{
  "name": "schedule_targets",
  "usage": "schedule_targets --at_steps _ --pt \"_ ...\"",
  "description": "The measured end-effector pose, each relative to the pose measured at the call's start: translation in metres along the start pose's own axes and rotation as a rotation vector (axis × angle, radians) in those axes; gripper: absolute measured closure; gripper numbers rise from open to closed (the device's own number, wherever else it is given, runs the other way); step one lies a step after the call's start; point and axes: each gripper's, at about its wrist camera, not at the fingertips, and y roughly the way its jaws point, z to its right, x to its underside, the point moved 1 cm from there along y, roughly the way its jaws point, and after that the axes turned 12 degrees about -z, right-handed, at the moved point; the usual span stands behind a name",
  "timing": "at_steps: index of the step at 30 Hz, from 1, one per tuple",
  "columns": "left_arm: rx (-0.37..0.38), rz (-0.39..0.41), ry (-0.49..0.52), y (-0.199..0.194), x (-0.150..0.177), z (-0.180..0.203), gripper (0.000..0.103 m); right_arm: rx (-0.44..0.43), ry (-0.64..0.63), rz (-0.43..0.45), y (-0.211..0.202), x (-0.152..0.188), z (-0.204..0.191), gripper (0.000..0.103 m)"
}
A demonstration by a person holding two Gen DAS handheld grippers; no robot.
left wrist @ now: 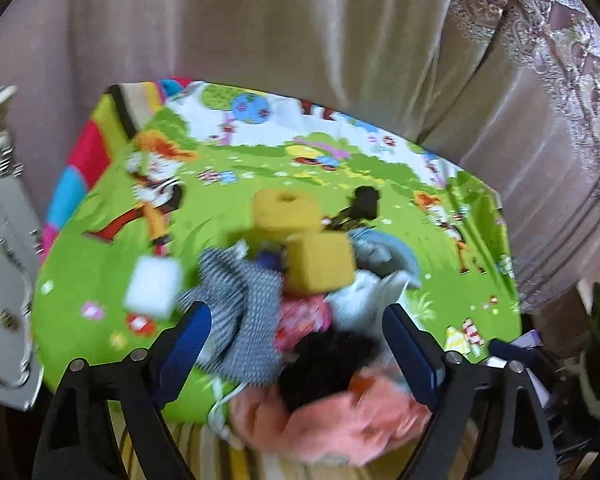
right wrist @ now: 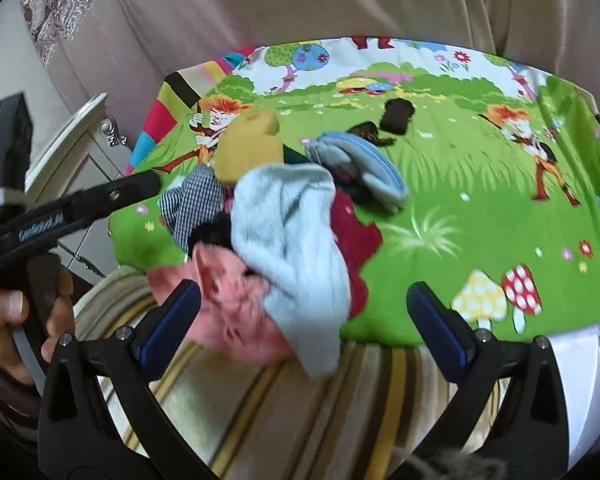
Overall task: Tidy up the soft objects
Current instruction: 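Reach the right tool into the pile and grasp the light blue towel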
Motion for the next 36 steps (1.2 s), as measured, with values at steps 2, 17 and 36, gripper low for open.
schedule_targets --at_steps 2,17,36 --pt "0.001 -0.009 0.026 0.009 -0.012 0.005 0.016 -0.016 0.005 -0.005 0.007 -0.009 -0.001 0.000" --pt "-0.006 -0.143 0.060 0.081 -0.049 0.010 0.064 -0.091 0.062 -0.087 0.065 -0.037 0.018 0.033" --pt "0.050 0.049 -0.002 0.015 -0.013 0.019 0.068 -0.215 0.143 0.050 0.010 -0.012 0.042 0.082"
